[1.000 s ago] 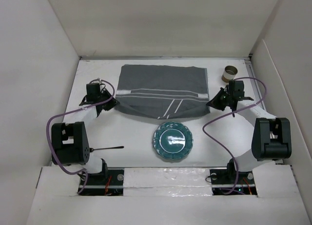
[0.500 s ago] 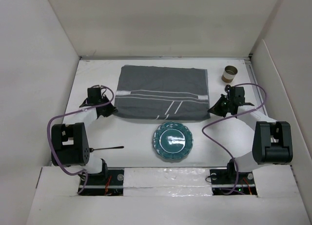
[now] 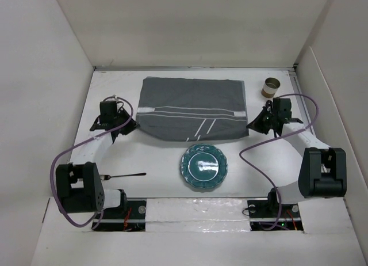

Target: Set the dinner table for one person

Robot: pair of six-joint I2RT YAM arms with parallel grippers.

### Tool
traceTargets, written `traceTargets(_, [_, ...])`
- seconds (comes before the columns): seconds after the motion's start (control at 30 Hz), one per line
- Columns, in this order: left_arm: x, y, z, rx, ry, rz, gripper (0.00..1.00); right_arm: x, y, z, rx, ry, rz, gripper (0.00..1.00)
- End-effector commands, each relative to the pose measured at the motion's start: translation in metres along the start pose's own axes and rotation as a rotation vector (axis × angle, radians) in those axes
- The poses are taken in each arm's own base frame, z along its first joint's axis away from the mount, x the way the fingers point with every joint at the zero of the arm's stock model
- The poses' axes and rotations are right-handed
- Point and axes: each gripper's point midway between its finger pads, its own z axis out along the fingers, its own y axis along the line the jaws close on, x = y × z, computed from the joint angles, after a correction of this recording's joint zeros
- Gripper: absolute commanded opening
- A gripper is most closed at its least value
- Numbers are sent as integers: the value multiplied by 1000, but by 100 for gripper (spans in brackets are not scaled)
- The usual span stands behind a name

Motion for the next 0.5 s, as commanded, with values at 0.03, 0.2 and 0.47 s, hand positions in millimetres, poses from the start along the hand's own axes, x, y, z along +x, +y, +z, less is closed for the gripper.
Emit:
traceTargets(0.03, [35, 13, -10, -13, 73, -46, 0, 18, -23, -9, 71, 1, 17, 0])
traceTargets(0.2, [53, 14, -15, 0, 111, -47, 29, 23, -28, -14, 92, 16, -12, 37])
traceTargets(0.47, [-8, -18, -64, 24, -121, 35, 46, 32, 14, -71, -69, -37, -119, 18])
